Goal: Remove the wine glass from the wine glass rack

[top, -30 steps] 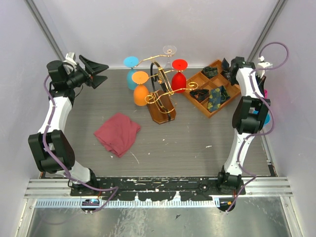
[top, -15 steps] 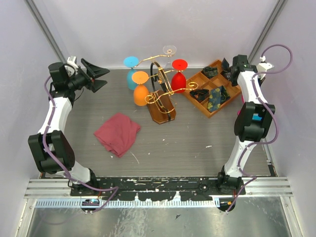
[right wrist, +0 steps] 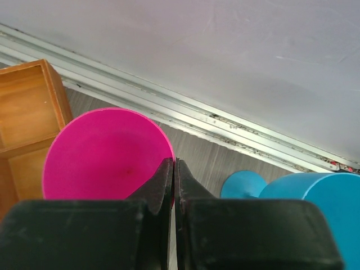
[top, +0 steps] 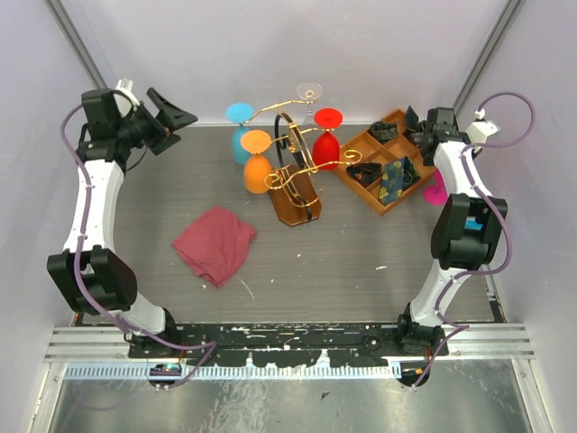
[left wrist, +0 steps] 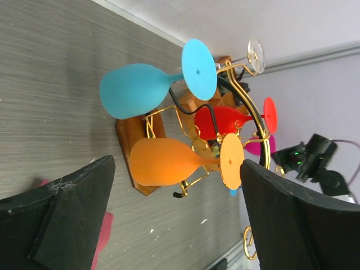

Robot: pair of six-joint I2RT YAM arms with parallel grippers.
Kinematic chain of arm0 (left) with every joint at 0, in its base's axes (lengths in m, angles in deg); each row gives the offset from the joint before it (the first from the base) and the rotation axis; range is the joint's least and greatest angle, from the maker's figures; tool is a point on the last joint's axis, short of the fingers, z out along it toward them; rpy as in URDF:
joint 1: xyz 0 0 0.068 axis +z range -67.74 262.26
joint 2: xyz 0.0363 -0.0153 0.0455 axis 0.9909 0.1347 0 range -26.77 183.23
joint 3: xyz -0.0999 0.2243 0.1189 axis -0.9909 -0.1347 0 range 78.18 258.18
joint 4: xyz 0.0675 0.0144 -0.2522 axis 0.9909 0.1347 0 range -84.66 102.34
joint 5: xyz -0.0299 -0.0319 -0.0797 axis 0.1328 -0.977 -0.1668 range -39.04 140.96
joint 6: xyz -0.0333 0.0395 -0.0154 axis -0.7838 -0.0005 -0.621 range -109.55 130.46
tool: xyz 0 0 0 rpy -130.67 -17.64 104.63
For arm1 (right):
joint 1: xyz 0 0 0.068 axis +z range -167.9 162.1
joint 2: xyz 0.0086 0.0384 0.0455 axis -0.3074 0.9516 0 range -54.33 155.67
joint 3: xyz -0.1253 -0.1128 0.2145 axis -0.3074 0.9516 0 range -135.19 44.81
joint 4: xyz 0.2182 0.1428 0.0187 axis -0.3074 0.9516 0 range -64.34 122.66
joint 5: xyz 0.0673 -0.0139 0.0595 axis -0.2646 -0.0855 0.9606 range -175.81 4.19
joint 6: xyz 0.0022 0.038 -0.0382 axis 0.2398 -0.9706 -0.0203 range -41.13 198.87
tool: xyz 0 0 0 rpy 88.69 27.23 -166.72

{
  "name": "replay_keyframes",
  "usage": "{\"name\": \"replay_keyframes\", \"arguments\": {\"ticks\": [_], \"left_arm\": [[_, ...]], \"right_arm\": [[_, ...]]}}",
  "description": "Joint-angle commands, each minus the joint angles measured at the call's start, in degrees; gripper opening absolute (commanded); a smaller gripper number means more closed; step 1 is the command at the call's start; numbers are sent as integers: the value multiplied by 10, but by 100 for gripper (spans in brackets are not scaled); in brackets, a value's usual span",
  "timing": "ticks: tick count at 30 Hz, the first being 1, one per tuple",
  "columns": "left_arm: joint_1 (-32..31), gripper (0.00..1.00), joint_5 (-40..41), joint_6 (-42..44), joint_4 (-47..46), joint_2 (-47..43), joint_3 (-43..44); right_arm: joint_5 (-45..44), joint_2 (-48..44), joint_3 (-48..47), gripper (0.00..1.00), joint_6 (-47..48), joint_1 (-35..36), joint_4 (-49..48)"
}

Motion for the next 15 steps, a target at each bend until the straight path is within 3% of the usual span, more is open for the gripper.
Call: {"name": "replay_keyframes", "arguments": {"ticks": [1, 6, 9, 11, 15], "left_arm": [[-56, 100, 104, 118, 134, 21, 70], [-66, 100, 64, 70, 78, 51, 53], [-90, 89, 42, 58, 54, 80, 62], [-110, 88, 49, 66, 65, 99, 84], [-137, 71, 36, 44, 26, 122, 91]], "right_arm": [[65, -16, 19, 0, 7, 3, -14], [67, -23, 37, 0, 9, 3, -19], [64, -23, 43, 0, 11, 3, -20], [65, -25, 47, 0, 11, 3, -20], [70, -36, 62, 0, 15, 3, -30]]}}
